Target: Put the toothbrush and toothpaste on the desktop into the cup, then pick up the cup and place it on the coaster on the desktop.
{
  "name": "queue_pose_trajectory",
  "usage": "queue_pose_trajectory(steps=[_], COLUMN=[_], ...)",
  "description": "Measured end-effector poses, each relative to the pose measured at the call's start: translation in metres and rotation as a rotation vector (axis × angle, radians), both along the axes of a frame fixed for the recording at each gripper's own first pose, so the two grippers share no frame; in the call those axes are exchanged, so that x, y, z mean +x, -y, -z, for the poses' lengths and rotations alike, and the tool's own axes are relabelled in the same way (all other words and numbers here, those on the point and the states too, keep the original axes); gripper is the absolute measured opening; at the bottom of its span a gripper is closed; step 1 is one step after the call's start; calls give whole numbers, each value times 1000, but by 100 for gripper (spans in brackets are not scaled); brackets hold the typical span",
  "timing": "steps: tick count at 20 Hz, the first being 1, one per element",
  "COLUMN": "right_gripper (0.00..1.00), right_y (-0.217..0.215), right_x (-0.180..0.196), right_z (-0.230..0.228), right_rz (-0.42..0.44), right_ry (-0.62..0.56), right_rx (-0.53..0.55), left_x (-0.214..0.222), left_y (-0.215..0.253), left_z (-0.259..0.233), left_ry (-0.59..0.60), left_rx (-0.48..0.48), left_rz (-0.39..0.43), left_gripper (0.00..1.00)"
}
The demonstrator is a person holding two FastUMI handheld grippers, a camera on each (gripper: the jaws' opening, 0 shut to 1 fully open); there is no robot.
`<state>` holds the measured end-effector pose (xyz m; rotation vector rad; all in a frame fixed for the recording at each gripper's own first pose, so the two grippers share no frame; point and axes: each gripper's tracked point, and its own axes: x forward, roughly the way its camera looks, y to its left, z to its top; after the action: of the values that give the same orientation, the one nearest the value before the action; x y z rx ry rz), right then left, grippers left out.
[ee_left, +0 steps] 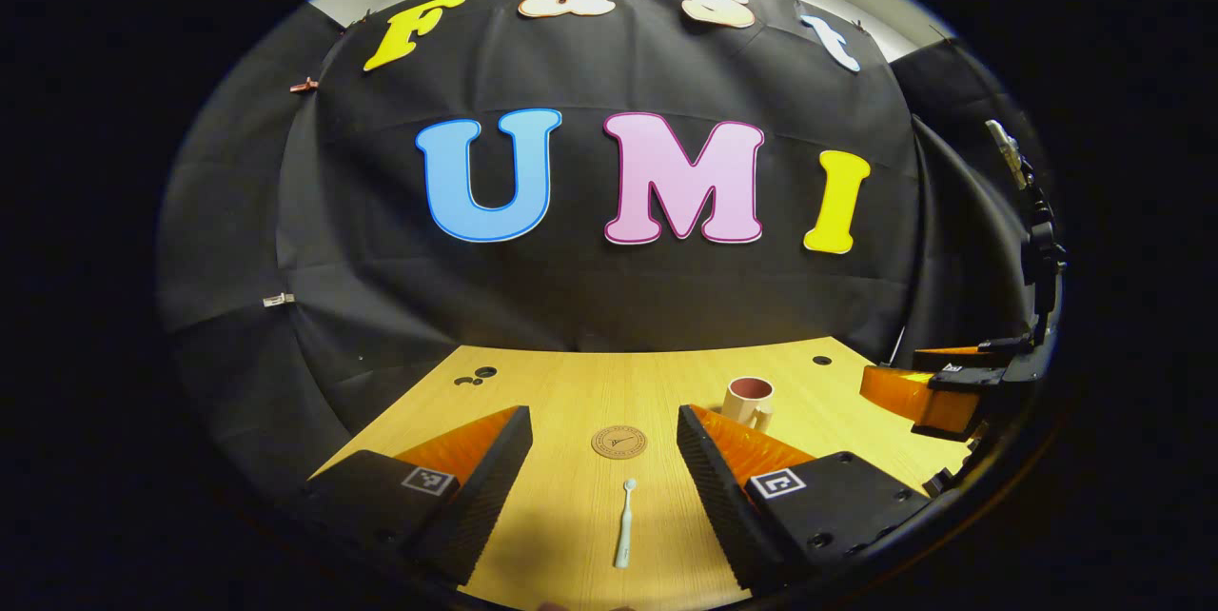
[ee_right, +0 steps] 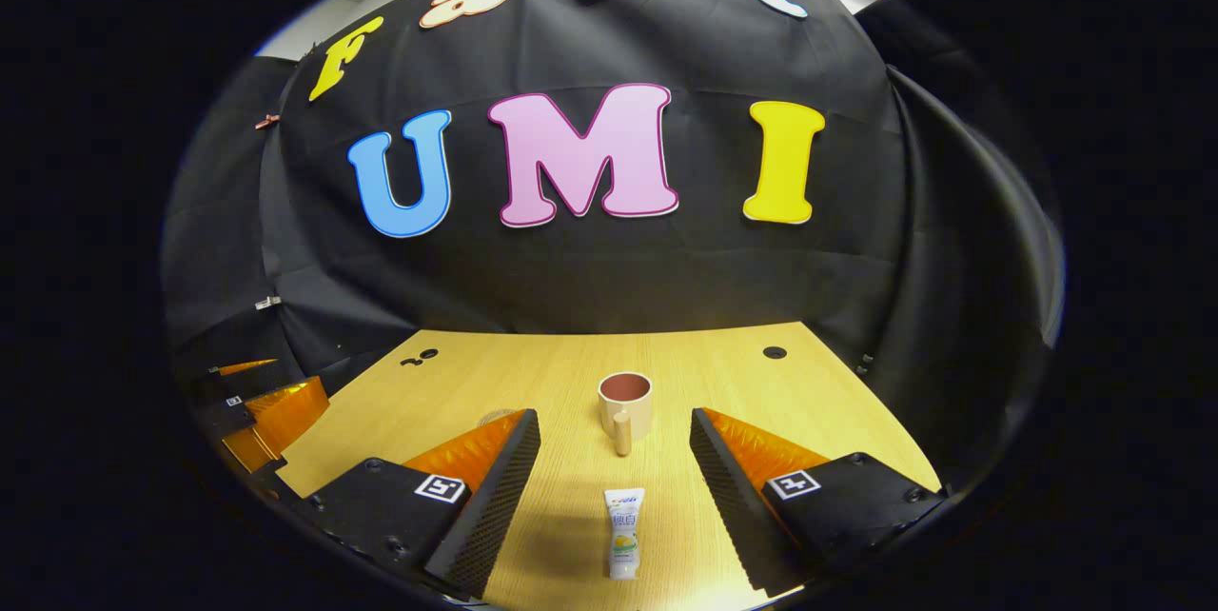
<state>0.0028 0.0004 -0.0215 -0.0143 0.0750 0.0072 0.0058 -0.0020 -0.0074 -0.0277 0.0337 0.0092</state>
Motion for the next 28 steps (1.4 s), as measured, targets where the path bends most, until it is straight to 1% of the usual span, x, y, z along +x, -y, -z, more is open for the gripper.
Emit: queue_pose_trajectory(steps=[7, 14, 18, 20, 23, 28], right_gripper=[98, 98, 98, 98, 98, 98], right_y=[-5, -12, -10, -9, -1, 11], right_x=[16, 41, 55, 60, 66, 67], right_z=[27, 73, 110, 128, 152, 197], right_rz=[-17, -74, -95, -107, -95, -88], right_ry=[-100, -272, -408, -486, -576, -709], right_rx=[-16, -55, -102, -87, -73, -124], left_x=[1, 6, 11, 13, 16, 21], left_y=[-5, -22, -30, -34, -38, -40], left_z=[4, 19, 33, 40, 49, 62], left_ry=[-6, -52, -99, -121, -158, -222], left_rx=[9, -8, -12, -14, -14, -28], left_rz=[-24, -105, -162, -187, -219, -261], left_gripper=[97, 97, 97, 97, 97, 97])
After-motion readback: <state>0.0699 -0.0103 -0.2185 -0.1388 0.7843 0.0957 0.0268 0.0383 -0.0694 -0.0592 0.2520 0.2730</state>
